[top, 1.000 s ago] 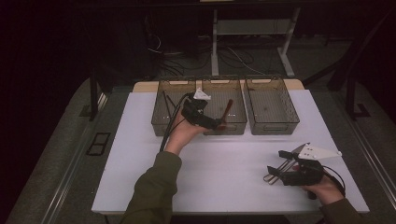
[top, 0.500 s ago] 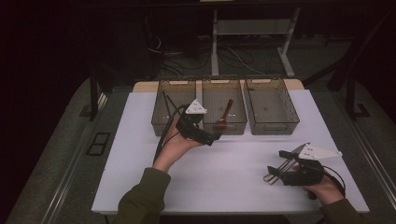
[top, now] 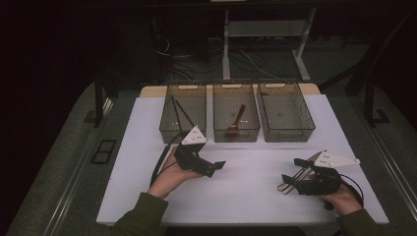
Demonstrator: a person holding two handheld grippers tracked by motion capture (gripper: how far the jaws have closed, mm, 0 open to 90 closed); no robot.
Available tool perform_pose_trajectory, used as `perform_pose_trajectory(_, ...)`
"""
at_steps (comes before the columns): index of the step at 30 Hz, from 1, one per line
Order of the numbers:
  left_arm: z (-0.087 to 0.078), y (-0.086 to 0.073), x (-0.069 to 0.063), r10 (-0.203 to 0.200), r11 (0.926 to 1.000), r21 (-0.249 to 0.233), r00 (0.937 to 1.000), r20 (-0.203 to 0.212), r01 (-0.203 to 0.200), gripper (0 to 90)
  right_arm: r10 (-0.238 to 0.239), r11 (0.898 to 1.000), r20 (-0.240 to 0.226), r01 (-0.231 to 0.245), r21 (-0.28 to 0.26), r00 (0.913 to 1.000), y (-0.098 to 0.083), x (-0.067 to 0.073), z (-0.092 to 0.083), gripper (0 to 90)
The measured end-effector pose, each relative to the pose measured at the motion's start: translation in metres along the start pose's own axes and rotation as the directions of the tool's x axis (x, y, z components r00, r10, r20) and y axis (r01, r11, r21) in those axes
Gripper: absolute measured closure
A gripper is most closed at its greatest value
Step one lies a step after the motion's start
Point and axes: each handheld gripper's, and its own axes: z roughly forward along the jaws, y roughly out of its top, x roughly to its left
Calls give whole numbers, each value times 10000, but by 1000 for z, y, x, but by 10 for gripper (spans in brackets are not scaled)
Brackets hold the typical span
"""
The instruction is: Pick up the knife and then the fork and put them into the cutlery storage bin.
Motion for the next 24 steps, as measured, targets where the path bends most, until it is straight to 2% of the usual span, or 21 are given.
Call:
perform_pose_trajectory(7, -13, -27, -2, -98, 9999, -63, 9999, 131, 99, 0, 52, 9999, 106, -53, 106, 9999, 2, -1, -5, 185)
perform_pose_trajectory(10, -18, -36, -3, -172, 9998, -64, 9998, 123, 173, 0, -24, 9994, 190, 18, 352, 9998, 5, -1, -7, 156)
perform_pose_trajectory(15, -26, -49, -8, -162, 9998, -105, 9998, 62, 163, 0, 102, 9966, -44, -98, 814, 9999, 8, 1, -9, 161)
perform_pose_trajectory(24, -36, -68, -14, -238, 9996, 174, 9997, -58, 239, 0, 146, 9883, -171, -118, 1520, 9997, 6, 4, -9, 575)
